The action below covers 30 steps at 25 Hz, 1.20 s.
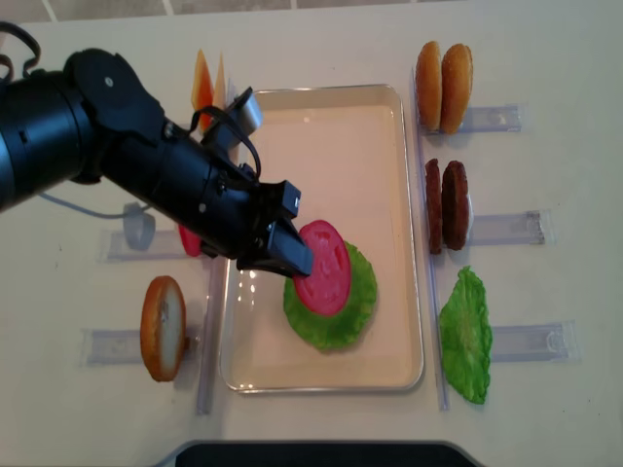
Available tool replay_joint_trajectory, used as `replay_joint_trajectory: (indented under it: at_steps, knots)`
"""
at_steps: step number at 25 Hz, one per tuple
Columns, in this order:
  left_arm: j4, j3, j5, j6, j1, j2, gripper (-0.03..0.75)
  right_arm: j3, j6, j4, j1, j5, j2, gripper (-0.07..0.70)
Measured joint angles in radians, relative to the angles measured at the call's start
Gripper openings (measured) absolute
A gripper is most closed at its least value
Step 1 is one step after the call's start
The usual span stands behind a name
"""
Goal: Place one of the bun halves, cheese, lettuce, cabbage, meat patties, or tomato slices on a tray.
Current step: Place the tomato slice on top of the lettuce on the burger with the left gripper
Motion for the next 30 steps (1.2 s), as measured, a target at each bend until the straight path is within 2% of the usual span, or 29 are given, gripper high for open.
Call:
replay_joint_trajectory:
  at_steps: [3, 7, 10, 13, 19, 30]
  knots:
    - [-0.004, 0.039, -0.055, 0.024, -0.027, 0.006, 0.046, 0.0, 0.0, 0.0, 0.0, 0.0, 0.0, 0.556]
    - [-0.022, 0.043, -0.135, 0.034, -0.053, 0.007, 0.046, 0.0, 0.0, 0.0, 0.0, 0.0, 0.0, 0.556]
    - [-0.03, 0.043, -0.158, 0.036, -0.054, 0.008, 0.046, 0.0, 0.0, 0.0, 0.0, 0.0, 0.0, 0.556]
    - [-0.052, 0.043, -0.163, 0.045, -0.054, 0.025, 0.046, 0.0, 0.0, 0.0, 0.0, 0.0, 0.0, 0.556]
    - [-0.16, 0.043, -0.175, 0.135, -0.054, 0.079, 0.046, 0.0, 0.0, 0.0, 0.0, 0.0, 0.0, 0.556]
    - [-0.172, 0.043, -0.185, 0.152, -0.067, 0.131, 0.046, 0.0, 0.0, 0.0, 0.0, 0.0, 0.0, 0.556]
